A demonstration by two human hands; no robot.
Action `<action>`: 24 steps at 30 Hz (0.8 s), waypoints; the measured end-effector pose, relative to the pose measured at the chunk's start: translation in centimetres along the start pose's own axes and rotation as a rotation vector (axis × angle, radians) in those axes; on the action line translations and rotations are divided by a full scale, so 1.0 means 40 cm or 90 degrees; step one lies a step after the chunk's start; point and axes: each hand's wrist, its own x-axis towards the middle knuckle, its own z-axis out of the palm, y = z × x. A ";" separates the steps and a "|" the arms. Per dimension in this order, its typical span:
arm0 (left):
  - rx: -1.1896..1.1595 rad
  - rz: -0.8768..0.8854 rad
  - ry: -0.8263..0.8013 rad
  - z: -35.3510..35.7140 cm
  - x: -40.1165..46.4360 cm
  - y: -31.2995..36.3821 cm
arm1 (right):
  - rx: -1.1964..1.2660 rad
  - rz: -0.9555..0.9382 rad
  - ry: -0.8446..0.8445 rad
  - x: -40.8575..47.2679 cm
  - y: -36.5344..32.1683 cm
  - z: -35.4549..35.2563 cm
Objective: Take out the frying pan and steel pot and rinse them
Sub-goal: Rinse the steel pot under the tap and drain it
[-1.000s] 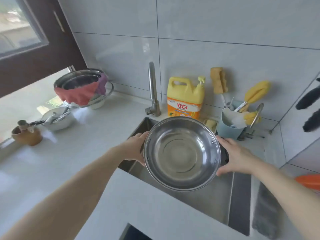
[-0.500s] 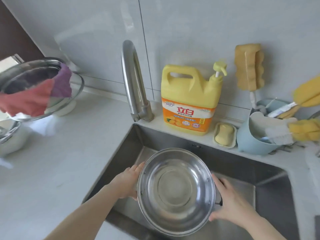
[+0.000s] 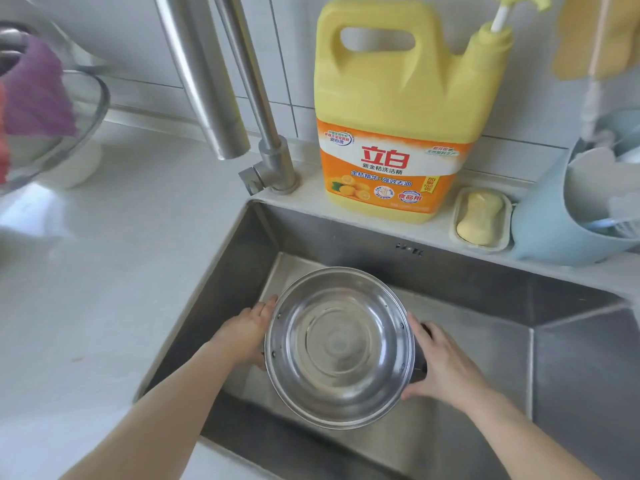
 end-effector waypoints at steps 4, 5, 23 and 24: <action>0.001 0.008 -0.007 0.008 0.021 -0.007 | 0.000 0.005 -0.001 0.006 0.006 0.007; 0.000 0.009 -0.010 0.007 0.025 -0.009 | 0.000 0.004 -0.002 0.008 0.008 0.009; -0.599 -0.153 0.562 -0.442 -0.008 0.082 | 0.019 0.001 0.013 0.000 -0.002 0.007; -0.622 -0.163 0.556 -0.470 0.006 0.087 | 0.019 0.002 0.013 -0.001 -0.003 0.008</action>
